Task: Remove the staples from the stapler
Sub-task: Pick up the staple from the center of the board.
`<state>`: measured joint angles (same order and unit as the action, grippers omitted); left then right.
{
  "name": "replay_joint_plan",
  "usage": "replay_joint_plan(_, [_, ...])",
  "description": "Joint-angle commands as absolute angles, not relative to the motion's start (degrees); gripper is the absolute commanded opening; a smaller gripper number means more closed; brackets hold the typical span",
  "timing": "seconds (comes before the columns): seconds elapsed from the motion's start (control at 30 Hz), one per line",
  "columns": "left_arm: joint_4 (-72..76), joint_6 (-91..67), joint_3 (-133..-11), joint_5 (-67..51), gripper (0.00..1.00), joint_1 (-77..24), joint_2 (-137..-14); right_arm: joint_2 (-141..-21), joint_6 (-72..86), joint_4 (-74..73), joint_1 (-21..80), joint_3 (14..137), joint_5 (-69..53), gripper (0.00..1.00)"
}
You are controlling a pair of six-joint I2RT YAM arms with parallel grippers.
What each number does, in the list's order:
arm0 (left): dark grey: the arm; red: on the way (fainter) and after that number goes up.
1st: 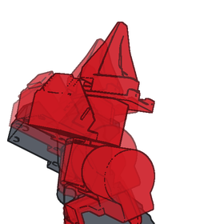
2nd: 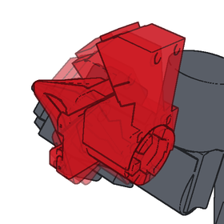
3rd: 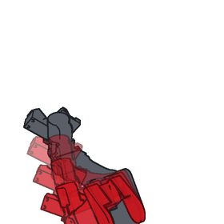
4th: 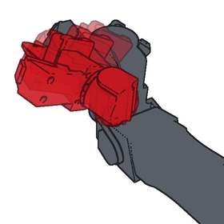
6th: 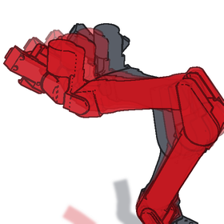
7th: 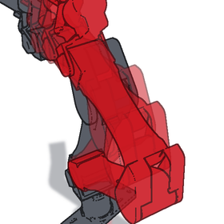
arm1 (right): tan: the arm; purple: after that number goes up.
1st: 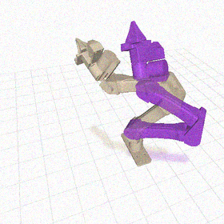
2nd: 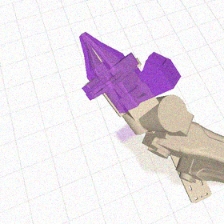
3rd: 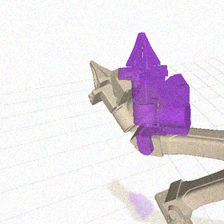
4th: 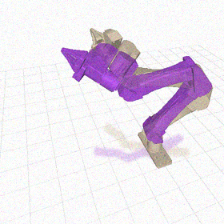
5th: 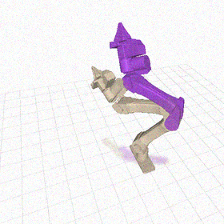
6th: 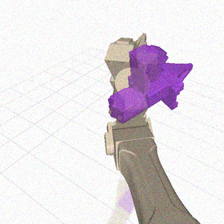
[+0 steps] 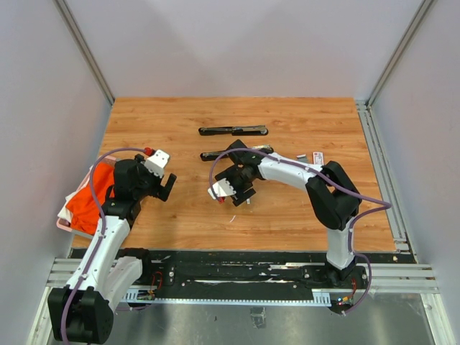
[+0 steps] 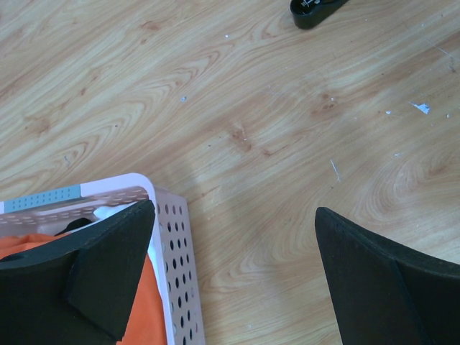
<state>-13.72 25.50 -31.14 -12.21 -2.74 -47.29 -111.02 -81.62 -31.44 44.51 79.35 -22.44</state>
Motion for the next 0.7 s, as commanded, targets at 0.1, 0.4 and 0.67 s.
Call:
replay_joint_plan(0.1, [-12.2, 26.1, -30.8, -12.2, 0.98, -2.4, -46.5, -113.0, -79.8, -31.2, 45.1, 78.9, -16.6, 0.76])
replay_joint_plan(0.4, [-12.2, 26.1, -30.8, -12.7, 0.98, -2.4, -46.7, -110.1, -82.5, -35.2, 42.8, 76.1, -15.7, 0.75])
replay_joint_plan(0.67, [-12.3, 26.1, -30.8, -13.2, 0.98, -2.4, -46.8, -105.9, -84.2, -37.8, 39.8, 72.1, -18.0, 0.75])
